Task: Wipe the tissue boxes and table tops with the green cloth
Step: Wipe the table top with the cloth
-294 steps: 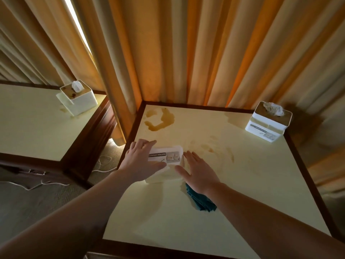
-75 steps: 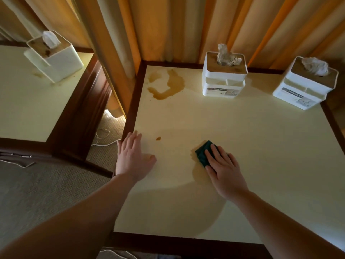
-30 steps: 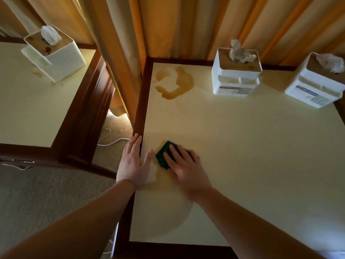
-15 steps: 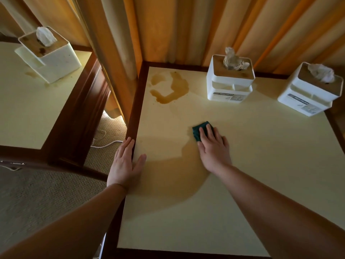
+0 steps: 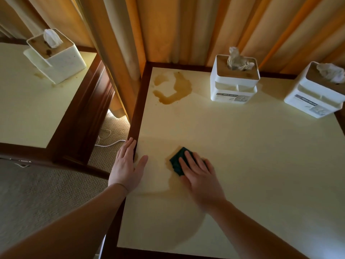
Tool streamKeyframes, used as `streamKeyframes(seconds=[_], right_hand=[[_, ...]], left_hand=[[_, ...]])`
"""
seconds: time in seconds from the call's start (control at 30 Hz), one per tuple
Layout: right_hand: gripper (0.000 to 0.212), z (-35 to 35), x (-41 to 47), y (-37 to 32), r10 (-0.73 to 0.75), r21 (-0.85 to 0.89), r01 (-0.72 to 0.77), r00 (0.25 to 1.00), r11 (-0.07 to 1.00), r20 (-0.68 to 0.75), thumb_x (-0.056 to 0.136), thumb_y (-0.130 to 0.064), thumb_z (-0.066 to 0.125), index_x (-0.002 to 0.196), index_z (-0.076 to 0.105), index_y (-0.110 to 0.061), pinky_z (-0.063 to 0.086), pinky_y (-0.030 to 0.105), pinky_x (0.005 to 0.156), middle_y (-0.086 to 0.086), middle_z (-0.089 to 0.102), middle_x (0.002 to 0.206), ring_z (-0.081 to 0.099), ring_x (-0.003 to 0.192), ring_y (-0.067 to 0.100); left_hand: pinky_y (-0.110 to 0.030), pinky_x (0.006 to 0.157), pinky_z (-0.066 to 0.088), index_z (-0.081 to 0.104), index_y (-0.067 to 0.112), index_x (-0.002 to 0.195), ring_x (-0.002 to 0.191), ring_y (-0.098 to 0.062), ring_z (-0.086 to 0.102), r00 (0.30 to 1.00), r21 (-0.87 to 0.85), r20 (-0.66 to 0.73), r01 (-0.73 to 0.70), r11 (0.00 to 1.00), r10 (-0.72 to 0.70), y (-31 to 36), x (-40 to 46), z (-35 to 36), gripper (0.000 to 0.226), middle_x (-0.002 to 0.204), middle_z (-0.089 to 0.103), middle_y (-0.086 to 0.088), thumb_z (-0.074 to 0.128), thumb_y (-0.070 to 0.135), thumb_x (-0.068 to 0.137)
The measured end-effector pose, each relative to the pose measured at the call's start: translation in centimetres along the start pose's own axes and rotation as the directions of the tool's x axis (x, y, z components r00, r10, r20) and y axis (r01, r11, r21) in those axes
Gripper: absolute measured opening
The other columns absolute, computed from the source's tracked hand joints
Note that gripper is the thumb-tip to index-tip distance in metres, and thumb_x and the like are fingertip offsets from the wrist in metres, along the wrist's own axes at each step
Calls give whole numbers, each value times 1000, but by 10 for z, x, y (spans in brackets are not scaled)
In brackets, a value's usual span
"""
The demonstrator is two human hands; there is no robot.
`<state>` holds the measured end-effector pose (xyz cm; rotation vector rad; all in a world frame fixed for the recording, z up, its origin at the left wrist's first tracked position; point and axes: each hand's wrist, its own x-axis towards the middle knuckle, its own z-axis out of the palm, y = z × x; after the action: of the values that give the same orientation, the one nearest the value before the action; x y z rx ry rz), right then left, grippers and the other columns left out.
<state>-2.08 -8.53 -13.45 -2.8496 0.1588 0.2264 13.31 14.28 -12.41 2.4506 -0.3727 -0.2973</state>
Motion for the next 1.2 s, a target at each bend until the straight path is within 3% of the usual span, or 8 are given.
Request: streamKeyframes(seconds=[0.23,0.37,0.47,0.57,0.7,0.8,0.9,1.2], right_hand=[[65,-25,26,64,203,-1,-205,974,979,-104,106,-51,16,161,37,-23,20,48,123,1,20,172,17,159,26],[55,-37,70,77,220,5,-221,969,975,-111,109,-42,36,160,39,-23,22,50,123,3,21,172,19,158,30],[55,-44,99,78,208,29,-206,971,978,-118,109,-40,41,161,35,-25,17,49,125,3,17,173,15,159,30],[59,-50,121,77,203,43,-199,969,979,-139,107,-54,39,161,35,-32,20,49,125,4,15,173,17,157,31],[54,-48,137,74,190,54,-182,954,982,-233,102,-55,43,151,52,-35,39,53,112,1,39,165,42,138,36],[46,-38,144,78,182,107,-151,894,983,-409,97,-42,49,132,71,-24,52,54,92,3,58,150,56,113,35],[43,-32,160,81,191,177,-110,811,978,-553,94,-34,52,125,75,-15,56,52,81,6,65,141,61,100,32],[45,-61,266,72,375,437,-96,692,894,-616,102,-35,50,133,70,-11,59,51,89,9,62,145,62,111,35]], left_hand=[[-44,119,31,38,23,155,148,-15,25,996,32,1,87,996,-87,12,4,-3,75,160,33,9,68,37,87],[-46,112,34,46,22,146,133,-27,34,987,52,-53,153,987,-150,31,30,-5,68,137,45,-3,71,36,83],[-46,112,34,45,24,145,131,-26,33,982,75,-51,185,980,-182,46,59,-3,67,138,42,-3,69,39,84],[-47,113,34,43,23,147,131,-29,31,977,70,-61,209,976,-205,56,90,3,71,139,39,-5,68,41,83],[-51,118,32,24,19,159,142,-34,28,967,102,-30,253,962,-251,64,130,8,90,151,31,-11,64,50,85],[-52,118,33,9,18,163,148,-34,25,970,160,5,239,958,-243,65,147,11,100,159,24,-12,57,60,87],[-52,115,38,7,19,163,148,-31,26,975,187,-42,224,957,-220,66,147,15,101,159,24,-10,53,64,86],[-51,114,38,3,24,163,151,-31,22,971,186,-20,236,954,-237,56,157,18,111,161,19,-10,63,70,83]])
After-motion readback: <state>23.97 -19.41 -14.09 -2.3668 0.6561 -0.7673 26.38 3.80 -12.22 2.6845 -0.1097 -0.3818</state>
